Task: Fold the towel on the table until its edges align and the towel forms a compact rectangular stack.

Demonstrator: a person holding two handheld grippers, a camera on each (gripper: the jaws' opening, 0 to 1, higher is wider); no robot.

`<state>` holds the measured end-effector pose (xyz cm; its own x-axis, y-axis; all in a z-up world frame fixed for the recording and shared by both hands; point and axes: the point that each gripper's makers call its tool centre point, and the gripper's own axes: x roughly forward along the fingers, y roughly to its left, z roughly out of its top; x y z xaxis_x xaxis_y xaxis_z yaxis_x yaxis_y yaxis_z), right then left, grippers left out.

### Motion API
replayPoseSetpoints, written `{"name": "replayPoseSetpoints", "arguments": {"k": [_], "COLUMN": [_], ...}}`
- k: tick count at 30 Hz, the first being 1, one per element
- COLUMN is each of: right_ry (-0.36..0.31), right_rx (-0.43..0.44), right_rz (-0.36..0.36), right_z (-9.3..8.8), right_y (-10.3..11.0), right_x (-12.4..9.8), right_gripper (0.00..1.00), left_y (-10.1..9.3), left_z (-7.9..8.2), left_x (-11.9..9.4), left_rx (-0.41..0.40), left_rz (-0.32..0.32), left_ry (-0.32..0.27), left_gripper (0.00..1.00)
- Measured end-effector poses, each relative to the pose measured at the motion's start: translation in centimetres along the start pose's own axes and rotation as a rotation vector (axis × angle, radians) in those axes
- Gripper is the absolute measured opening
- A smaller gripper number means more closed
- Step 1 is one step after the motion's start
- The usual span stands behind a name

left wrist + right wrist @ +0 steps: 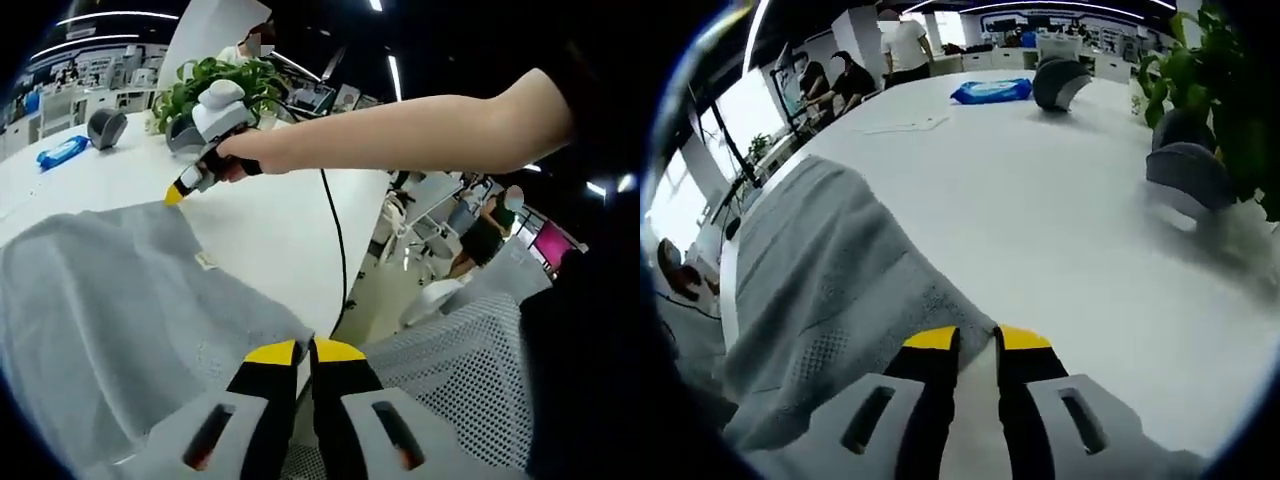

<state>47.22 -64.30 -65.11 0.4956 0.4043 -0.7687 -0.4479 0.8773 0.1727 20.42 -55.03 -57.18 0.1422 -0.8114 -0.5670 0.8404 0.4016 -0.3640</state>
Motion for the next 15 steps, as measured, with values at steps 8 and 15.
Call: {"name": "replayPoseSetpoints", "arguments": {"k": [8, 15], "right_ry": [0.048, 0.003], "right_rx": [-0.152, -0.113], "right_rz": [-0.026, 0.005], "right_z": [-0.2, 0.5], "right_y": [0.4, 0.1], "right_x": [0.0, -1.1], "right_gripper": [0.02, 0.0], "left_y": [-0.1, -0.4], "left_z": [0.5, 1.1], "left_x": [-0.1, -0.5], "left_rx": [-0.009, -0.009], "left_rz": [-0.004, -0.008], "left_ry": [-0.01, -0.033], "left_gripper": [0.04, 0.04]}}
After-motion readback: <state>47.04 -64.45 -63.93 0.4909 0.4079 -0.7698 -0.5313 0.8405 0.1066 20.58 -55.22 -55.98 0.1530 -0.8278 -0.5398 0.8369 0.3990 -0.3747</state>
